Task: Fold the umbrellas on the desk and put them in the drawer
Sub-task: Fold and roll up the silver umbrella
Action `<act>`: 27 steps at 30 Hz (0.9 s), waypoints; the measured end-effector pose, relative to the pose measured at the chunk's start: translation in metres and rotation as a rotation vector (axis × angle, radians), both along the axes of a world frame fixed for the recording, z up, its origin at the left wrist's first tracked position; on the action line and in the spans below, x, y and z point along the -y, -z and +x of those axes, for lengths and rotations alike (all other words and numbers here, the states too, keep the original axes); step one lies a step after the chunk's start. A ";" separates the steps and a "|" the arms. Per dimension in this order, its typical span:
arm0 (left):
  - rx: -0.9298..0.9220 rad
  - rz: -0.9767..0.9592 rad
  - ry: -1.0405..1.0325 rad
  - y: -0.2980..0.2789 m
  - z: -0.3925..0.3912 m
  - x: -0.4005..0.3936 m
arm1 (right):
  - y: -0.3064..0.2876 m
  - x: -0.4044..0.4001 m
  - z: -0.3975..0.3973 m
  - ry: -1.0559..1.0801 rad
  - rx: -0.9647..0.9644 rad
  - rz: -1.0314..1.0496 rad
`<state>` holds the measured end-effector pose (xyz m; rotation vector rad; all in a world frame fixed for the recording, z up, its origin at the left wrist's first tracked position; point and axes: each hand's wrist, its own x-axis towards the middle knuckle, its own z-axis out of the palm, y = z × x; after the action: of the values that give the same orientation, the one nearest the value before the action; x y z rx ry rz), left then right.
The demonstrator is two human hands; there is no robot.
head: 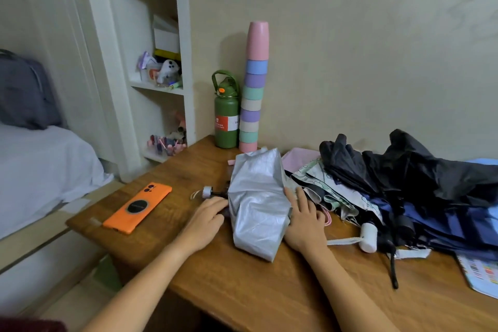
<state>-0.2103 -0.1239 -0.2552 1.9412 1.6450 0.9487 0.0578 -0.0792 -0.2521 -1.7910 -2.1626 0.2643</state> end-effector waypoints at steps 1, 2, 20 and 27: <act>-0.024 -0.032 -0.005 0.000 -0.001 0.000 | 0.000 -0.001 -0.002 -0.004 -0.016 0.013; -0.085 -0.042 -0.012 0.000 0.000 -0.001 | 0.001 -0.002 -0.003 -0.019 -0.037 0.044; -0.627 -0.181 -0.261 -0.004 0.020 -0.078 | 0.010 0.009 -0.020 -0.308 0.020 0.591; 0.136 0.190 -0.248 -0.003 -0.003 -0.044 | -0.001 0.013 -0.021 -0.264 -0.044 0.631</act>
<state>-0.2135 -0.0799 -0.2520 1.7692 1.7996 1.3454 0.0365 -0.0922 -0.2514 -1.1428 -2.1233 -0.2926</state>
